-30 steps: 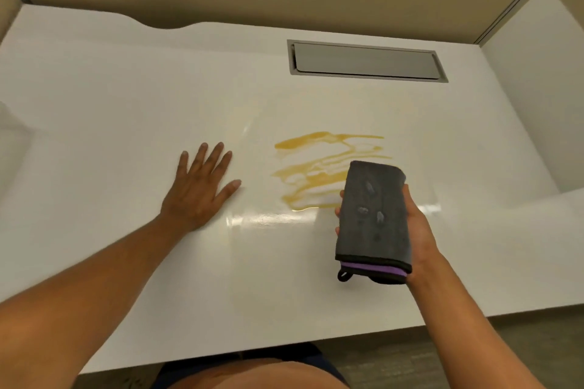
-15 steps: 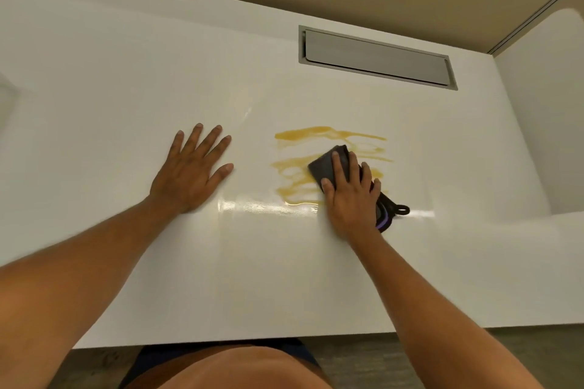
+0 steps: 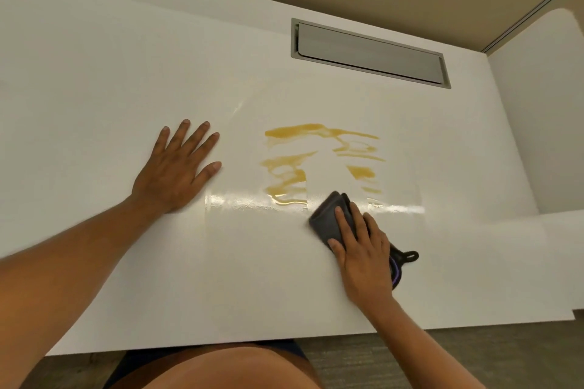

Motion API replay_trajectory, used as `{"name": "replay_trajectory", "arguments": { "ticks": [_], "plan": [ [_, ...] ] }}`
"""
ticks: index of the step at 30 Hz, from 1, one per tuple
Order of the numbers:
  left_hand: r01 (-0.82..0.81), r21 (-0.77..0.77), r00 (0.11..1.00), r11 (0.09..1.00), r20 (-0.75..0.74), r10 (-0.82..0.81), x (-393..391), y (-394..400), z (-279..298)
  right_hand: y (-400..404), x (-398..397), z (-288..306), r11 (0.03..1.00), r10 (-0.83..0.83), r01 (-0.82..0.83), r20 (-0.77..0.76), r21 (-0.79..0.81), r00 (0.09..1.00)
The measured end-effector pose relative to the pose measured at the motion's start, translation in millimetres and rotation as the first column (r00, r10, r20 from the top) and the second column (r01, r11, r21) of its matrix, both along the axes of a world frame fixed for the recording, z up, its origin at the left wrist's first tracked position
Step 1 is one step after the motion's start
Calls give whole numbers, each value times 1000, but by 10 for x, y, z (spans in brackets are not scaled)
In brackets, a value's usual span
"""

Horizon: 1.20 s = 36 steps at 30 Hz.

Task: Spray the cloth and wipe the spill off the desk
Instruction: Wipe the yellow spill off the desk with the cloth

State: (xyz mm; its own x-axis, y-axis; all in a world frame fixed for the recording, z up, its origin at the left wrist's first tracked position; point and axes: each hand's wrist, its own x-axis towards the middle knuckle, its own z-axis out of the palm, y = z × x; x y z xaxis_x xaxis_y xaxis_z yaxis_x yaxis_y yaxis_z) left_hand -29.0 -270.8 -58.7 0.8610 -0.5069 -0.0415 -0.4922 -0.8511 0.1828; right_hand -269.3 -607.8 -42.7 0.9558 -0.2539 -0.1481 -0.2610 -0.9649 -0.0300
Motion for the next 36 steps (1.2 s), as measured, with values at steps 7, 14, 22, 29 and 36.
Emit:
{"name": "replay_trajectory", "arguments": {
  "ticks": [7, 14, 22, 29, 36],
  "plan": [
    [-1, 2, 1000, 1000, 27, 1, 20, -9, -20, -688, 1046, 64, 921, -389, 388, 56, 27, 920],
    [10, -21, 998, 1000, 66, -8, 12, 13, -83, 125, 870, 7, 939, -343, 343, 60, 9, 938],
    [20, -61, 998, 998, 61, -16, 24, 16, -104, 1027, -69, -16, 989, -147, 148, -18, 20, 989],
    [27, -77, 997, 997, 75, -21, 54, 40, -162, 664, 1317, 23, 917, -399, 399, 25, 6, 917],
    [42, -78, 997, 996, 70, -37, 59, 53, -149, 1478, 863, -69, 953, -300, 301, 73, -7, 951]
  ]
}}
